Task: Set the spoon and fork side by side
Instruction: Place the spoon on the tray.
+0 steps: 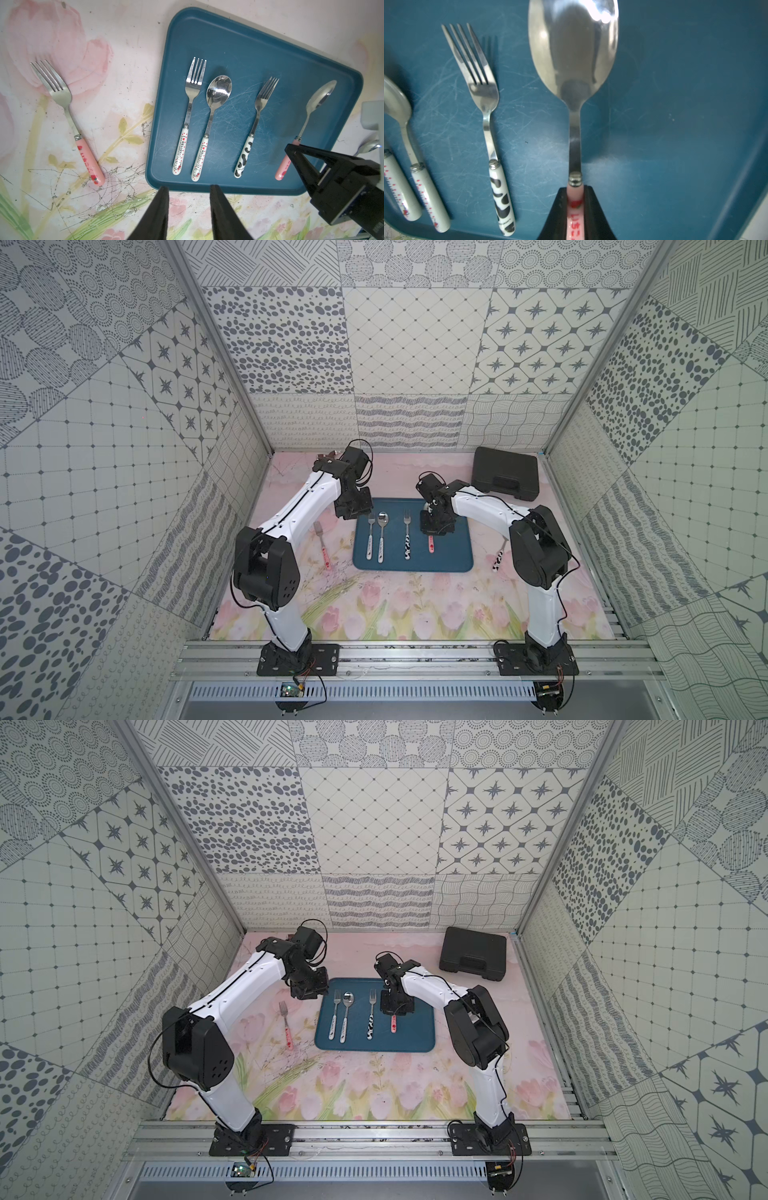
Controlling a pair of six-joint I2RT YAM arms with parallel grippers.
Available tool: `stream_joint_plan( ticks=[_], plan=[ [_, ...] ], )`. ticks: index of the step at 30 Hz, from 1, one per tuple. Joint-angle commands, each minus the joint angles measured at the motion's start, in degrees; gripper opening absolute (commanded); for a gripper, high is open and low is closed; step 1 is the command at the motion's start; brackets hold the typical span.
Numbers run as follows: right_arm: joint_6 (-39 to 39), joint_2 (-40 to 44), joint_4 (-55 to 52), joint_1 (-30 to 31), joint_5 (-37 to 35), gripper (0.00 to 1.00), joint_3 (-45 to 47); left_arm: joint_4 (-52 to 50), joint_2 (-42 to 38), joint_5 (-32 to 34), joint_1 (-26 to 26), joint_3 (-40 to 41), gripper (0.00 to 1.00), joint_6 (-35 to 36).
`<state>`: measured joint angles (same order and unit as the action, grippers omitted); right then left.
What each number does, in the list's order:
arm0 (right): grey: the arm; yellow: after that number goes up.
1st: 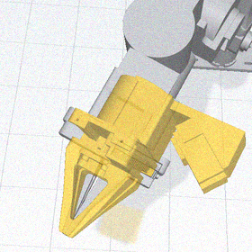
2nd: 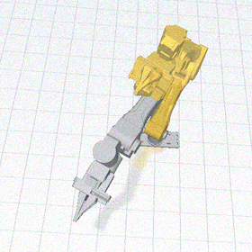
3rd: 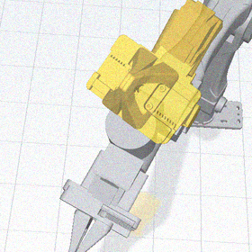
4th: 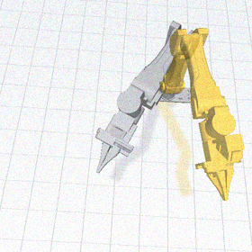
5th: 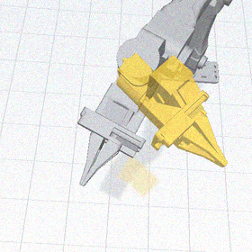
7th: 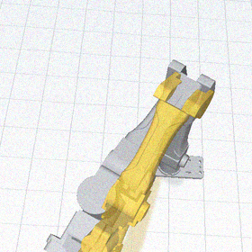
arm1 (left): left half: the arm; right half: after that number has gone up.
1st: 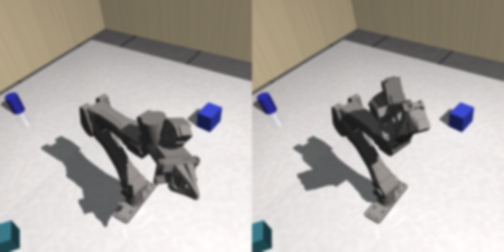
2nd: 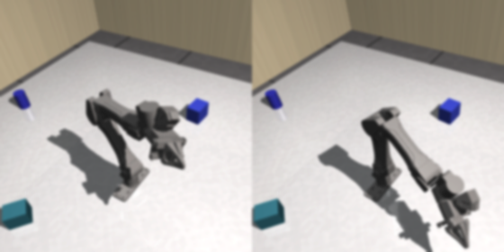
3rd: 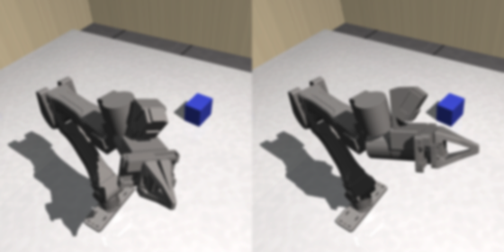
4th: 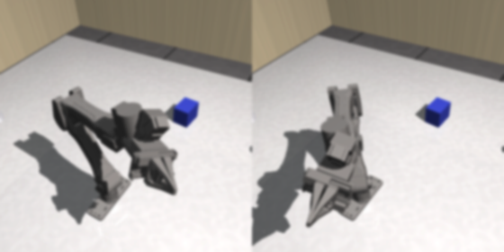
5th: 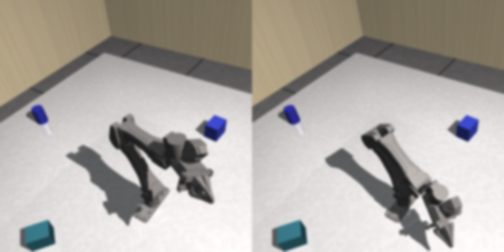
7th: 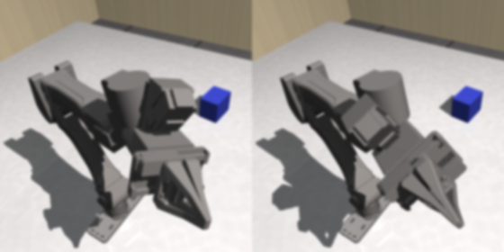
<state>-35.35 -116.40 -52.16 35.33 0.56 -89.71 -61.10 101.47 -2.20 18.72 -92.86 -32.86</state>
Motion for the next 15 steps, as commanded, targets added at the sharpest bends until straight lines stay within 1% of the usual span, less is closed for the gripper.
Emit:
stream_joint_plan(
  ticks=[1,9,15],
  plan=[
    [-0.2,-1.5,0.1,0.4,1.0,0.11,-2.7,-1.9,-0.8,0.7,-0.5,0.6,0.38,0.9],
    [-1.2,-6.7,-0.6,2.5,2.6,0.11,-8.6,-1.6,-0.2,0.2,-0.6,1.0,0.38,1.0],
    [-1.9,-7.2,-1.6,3.4,1.2,0.11,-9.2,-1.5,-0.4,0.4,-0.7,1.1,0.38,1.3]
  ],
)
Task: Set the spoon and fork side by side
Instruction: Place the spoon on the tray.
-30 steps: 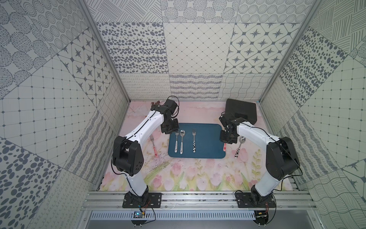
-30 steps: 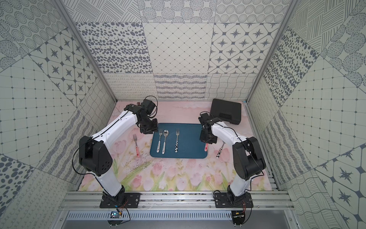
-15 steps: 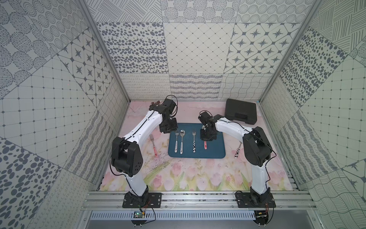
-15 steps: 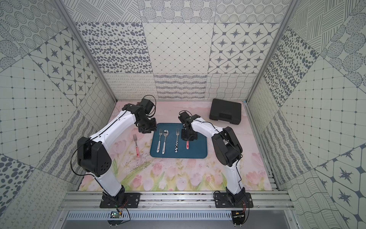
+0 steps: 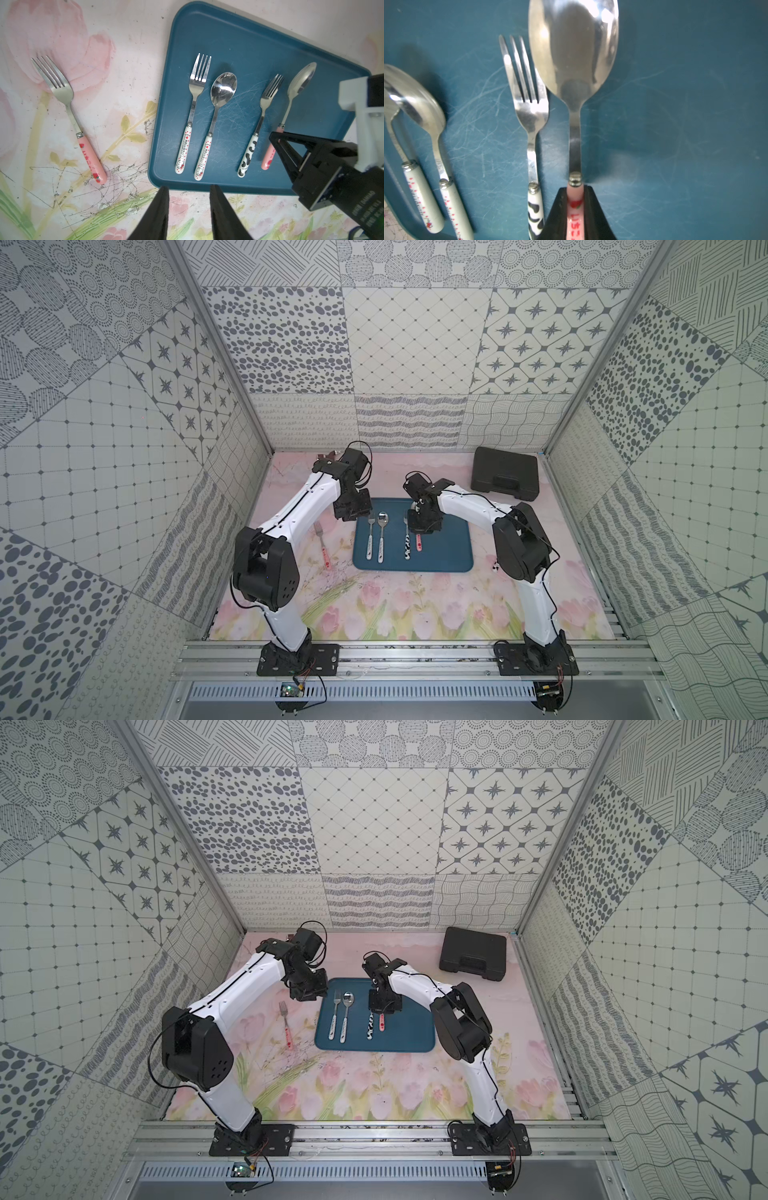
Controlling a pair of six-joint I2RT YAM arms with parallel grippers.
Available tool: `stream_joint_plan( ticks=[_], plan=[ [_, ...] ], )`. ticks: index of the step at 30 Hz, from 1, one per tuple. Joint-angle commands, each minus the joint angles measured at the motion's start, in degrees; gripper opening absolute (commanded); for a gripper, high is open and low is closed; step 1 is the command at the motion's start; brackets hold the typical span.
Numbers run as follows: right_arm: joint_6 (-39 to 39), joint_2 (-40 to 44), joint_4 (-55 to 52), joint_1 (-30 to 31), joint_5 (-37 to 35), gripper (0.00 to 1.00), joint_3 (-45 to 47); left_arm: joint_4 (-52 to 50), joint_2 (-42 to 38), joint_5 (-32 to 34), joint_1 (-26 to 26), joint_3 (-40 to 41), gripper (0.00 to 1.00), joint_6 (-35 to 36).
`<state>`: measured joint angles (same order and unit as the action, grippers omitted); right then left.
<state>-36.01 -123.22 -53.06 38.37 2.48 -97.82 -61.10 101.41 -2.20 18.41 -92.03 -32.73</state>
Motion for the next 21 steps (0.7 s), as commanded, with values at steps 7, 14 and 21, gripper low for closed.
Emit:
stream_joint_plan(
  ticks=[7,14,21],
  plan=[
    [-3.7,1.0,-1.1,0.9,-1.1,0.11,2.1,-1.6,-0.6,0.4,-0.4,0.6,0.38,1.3],
    [-5.3,1.5,0.7,1.7,-0.6,0.12,4.9,-1.4,-0.9,0.1,-0.4,1.1,0.38,1.3],
    [-6.0,1.8,0.4,2.6,-2.0,0.13,4.4,-1.1,-1.2,0.1,-0.4,1.6,0.38,1.2]
  ],
)
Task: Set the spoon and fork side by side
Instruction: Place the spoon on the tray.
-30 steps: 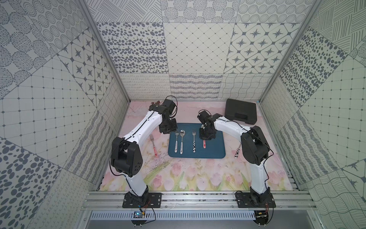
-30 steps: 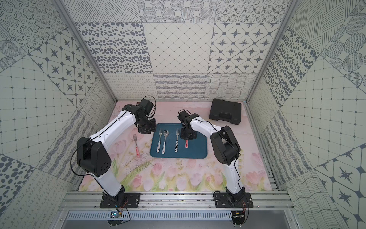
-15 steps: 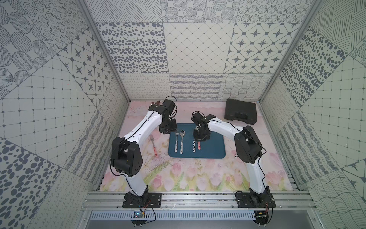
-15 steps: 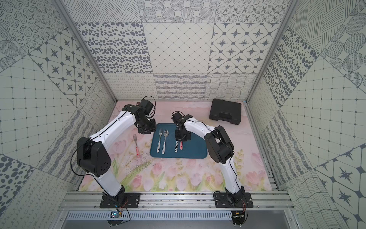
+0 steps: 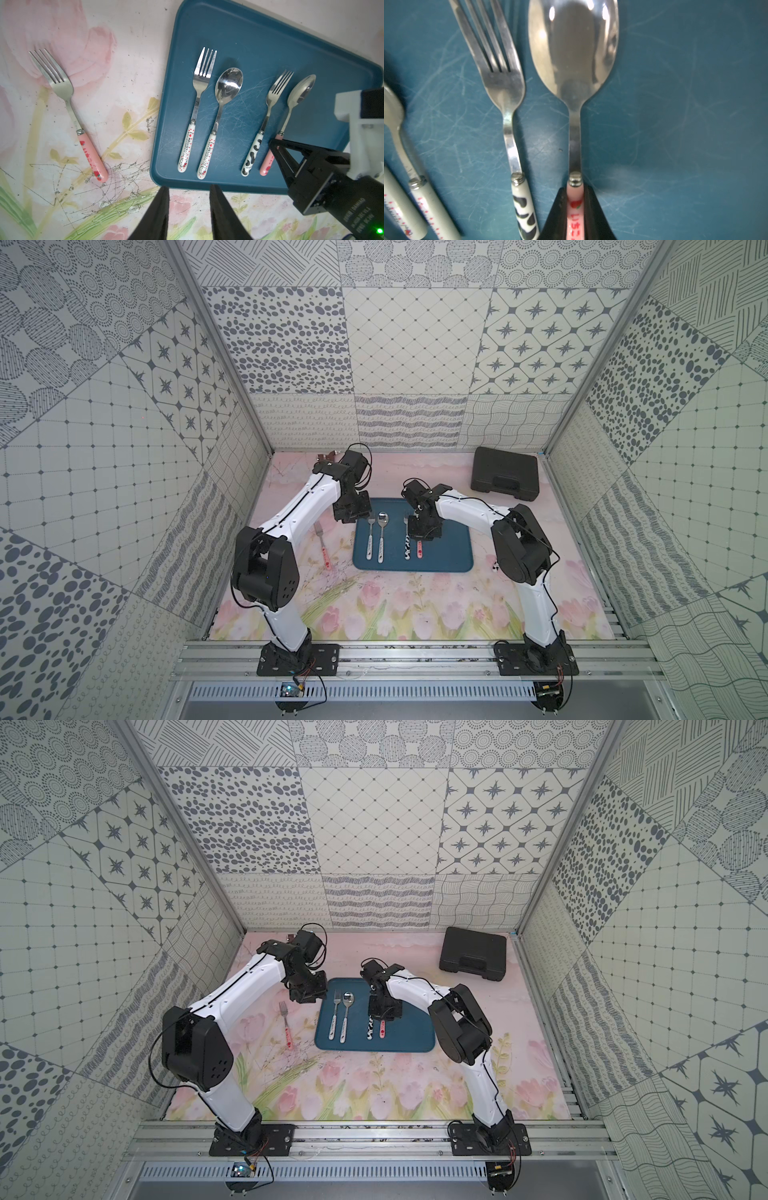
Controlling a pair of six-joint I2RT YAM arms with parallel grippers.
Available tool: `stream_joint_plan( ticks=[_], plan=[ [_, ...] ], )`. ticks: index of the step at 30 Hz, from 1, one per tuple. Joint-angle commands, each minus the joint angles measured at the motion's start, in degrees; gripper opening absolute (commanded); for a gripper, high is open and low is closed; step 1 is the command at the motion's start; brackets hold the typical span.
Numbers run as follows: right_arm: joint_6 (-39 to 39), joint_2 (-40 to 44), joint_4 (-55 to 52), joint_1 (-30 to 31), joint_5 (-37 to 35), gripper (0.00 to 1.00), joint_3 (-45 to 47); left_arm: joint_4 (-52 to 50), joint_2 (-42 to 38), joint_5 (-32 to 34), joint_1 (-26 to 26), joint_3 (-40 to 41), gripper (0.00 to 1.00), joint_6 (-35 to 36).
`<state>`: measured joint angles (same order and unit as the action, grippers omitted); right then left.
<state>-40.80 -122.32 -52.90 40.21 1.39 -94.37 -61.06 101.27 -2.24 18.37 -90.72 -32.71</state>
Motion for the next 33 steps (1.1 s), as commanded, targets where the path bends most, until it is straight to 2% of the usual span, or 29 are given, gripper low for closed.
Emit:
stream_joint_plan(
  ticks=[1,6,9,17,24,28,33],
  plan=[
    [-1.1,0.7,0.2,0.8,-0.9,0.13,1.1,-1.1,-1.2,0.1,-0.4,0.4,0.38,1.2],
    [-1.7,0.7,0.3,1.0,-0.1,0.15,1.8,-1.1,-1.7,0.3,-0.4,0.8,0.38,1.2],
    [-1.8,0.6,0.3,1.1,-0.4,0.25,2.0,-0.9,-1.8,0.3,-0.4,1.2,0.38,1.2],
    [-1.3,2.5,0.2,1.0,-3.3,0.39,1.6,-1.2,-1.7,0.7,-0.4,1.3,0.40,1.1],
    [-1.0,5.9,-0.5,0.4,-4.3,0.42,1.0,-1.9,-1.5,1.1,-0.3,0.3,0.40,1.1],
    [-0.8,11.4,-1.4,0.0,-6.1,0.43,1.0,-3.5,-1.6,3.5,-0.5,-0.7,0.41,1.0],
    [0.1,19.4,-2.3,-3.7,-7.3,0.43,4.0,-9.0,0.5,4.5,-3.0,1.8,0.42,-4.1]
  ],
)
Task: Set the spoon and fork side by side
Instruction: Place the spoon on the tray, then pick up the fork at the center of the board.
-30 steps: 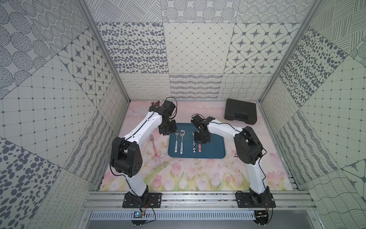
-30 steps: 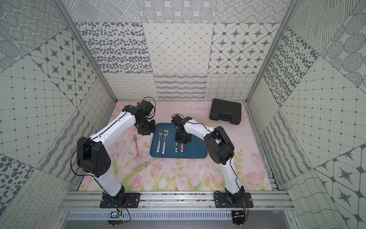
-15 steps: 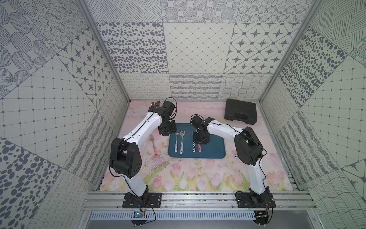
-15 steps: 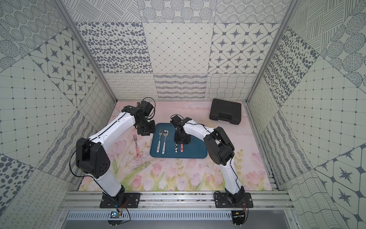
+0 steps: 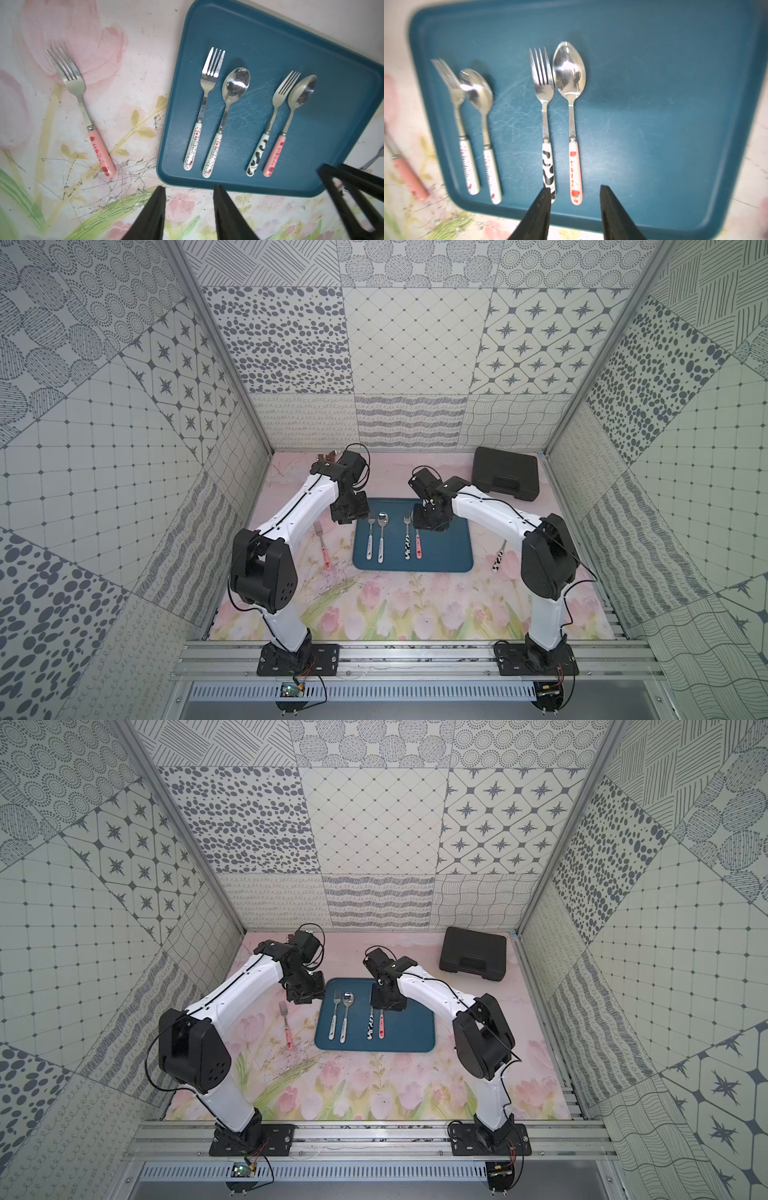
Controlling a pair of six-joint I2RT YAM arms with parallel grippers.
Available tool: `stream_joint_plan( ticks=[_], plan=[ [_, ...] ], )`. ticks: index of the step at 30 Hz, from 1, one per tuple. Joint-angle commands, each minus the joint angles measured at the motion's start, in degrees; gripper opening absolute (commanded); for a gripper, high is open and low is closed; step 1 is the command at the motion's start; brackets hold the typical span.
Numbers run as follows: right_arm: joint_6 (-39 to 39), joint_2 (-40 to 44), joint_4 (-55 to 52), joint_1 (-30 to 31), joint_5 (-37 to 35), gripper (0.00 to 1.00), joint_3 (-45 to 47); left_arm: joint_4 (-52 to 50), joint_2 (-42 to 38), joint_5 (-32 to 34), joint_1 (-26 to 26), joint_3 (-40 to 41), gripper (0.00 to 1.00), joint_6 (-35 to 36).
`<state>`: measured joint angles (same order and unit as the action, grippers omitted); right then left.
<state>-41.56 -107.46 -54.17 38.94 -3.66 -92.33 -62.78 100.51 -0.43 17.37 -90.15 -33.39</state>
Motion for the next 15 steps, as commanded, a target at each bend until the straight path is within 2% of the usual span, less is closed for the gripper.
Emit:
stream_joint_plan(
  ticks=[1,7,10,15],
  plan=[
    [1.7,5.9,-0.9,-3.4,-2.5,0.44,2.9,-8.2,2.2,2.1,-2.6,1.8,0.42,-4.9],
    [5.7,11.6,0.5,-7.9,-2.8,0.44,8.2,-6.9,2.6,-0.3,-4.5,9.0,0.40,-13.9],
    [6.5,13.0,1.4,-9.9,-1.4,0.43,10.7,-5.5,2.4,0.1,-4.8,10.4,0.41,-14.6],
    [8.6,14.3,2.5,-11.9,0.2,0.43,13.8,-4.2,0.8,0.9,-6.9,12.2,0.46,-9.4]
  ],
)
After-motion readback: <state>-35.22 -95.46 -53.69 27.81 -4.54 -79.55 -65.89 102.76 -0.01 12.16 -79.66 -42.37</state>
